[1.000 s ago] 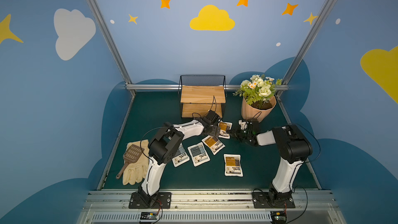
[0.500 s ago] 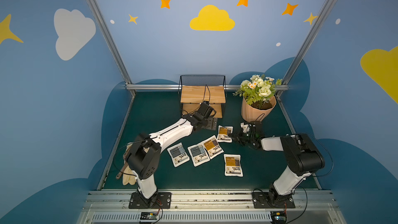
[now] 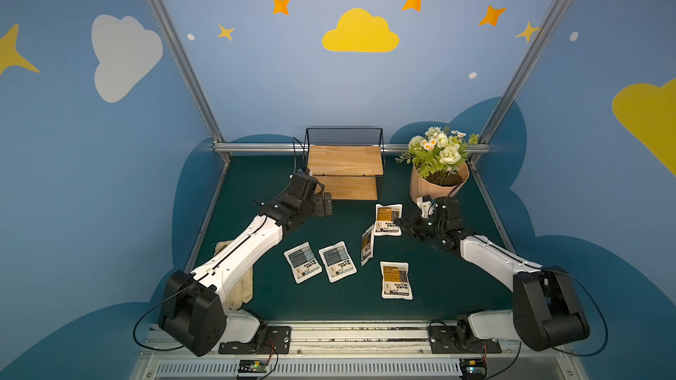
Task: Place the bagged coffee beans on the shelf by color
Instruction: Pick up the bagged coffee beans at the center of the board.
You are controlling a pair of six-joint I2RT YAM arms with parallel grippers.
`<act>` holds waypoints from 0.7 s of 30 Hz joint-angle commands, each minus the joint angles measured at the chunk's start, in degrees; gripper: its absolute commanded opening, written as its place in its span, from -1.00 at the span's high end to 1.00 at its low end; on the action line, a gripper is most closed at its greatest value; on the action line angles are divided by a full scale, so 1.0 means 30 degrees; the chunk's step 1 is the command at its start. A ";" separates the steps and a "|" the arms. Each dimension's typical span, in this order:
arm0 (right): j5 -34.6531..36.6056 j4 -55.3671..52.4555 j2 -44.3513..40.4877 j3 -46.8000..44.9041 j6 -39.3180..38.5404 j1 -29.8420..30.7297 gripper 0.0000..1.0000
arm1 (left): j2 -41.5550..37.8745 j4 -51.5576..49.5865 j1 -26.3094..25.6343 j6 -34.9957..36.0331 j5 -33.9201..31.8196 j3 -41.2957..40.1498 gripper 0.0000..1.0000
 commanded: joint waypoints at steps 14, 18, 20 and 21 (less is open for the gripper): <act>0.0030 -0.4083 0.0579 0.5485 -0.1304 0.1708 1.00 | -0.0050 0.0256 0.3211 -0.0068 0.3195 0.0330 -1.00; 0.0470 -0.5394 0.2119 0.8335 -0.1900 0.2991 1.00 | 0.0008 0.0279 0.4172 -0.0519 0.4088 0.0576 -1.00; 0.0674 -0.5908 0.3087 0.9931 -0.2006 0.3562 1.00 | 0.0168 0.0306 0.5019 -0.0925 0.4765 0.0795 -1.00; 0.0736 -0.6034 0.3559 1.0560 -0.2012 0.3780 1.00 | 0.0271 0.0263 0.5407 -0.1188 0.4969 0.0929 -1.00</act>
